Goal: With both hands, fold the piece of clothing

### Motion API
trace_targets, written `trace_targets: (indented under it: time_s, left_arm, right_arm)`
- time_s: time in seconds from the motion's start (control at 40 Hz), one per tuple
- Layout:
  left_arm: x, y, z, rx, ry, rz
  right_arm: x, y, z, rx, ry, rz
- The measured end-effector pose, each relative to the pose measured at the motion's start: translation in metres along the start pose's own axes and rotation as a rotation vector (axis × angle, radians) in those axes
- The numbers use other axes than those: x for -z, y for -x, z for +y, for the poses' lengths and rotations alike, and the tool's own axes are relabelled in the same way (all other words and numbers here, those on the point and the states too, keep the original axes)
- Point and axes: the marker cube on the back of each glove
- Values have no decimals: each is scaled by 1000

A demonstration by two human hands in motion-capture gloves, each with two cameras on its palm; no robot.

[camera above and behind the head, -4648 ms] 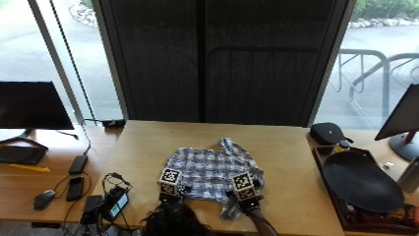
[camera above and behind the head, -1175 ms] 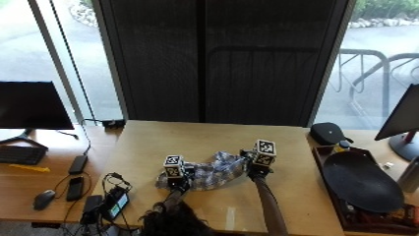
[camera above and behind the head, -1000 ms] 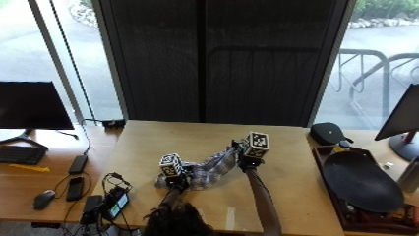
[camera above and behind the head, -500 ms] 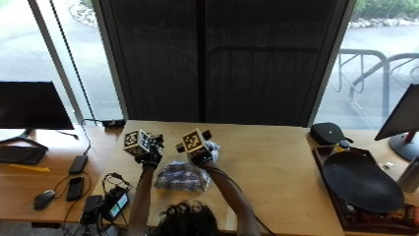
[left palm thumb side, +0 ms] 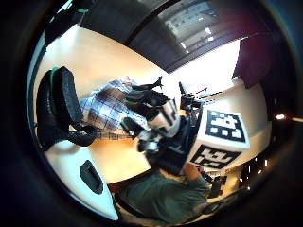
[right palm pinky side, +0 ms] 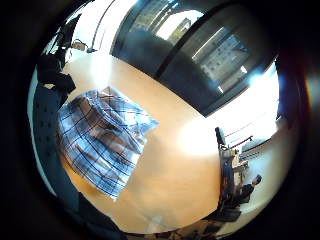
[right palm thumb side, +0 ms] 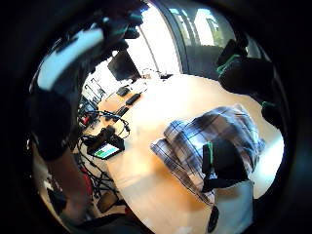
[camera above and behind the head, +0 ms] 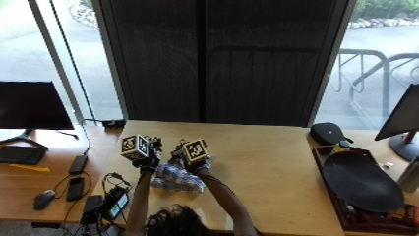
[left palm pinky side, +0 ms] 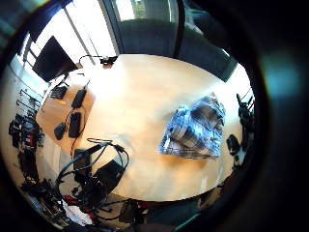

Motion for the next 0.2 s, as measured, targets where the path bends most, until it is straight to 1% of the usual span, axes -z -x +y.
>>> trace_targets:
  time_s: [0.05,0.1,0.2]
  left_arm:
    - [-6,-5,2,-8,10,-8]
    - [-11,-10,4,-19,15,-18]
    - [-26,-29,10,-44,30,-53]
  right_arm:
    - [5,-12,5,-33,10,-7]
    - [10,-25,5,-65,-16,-5]
    - [17,-55,15,-170,-4,-85]
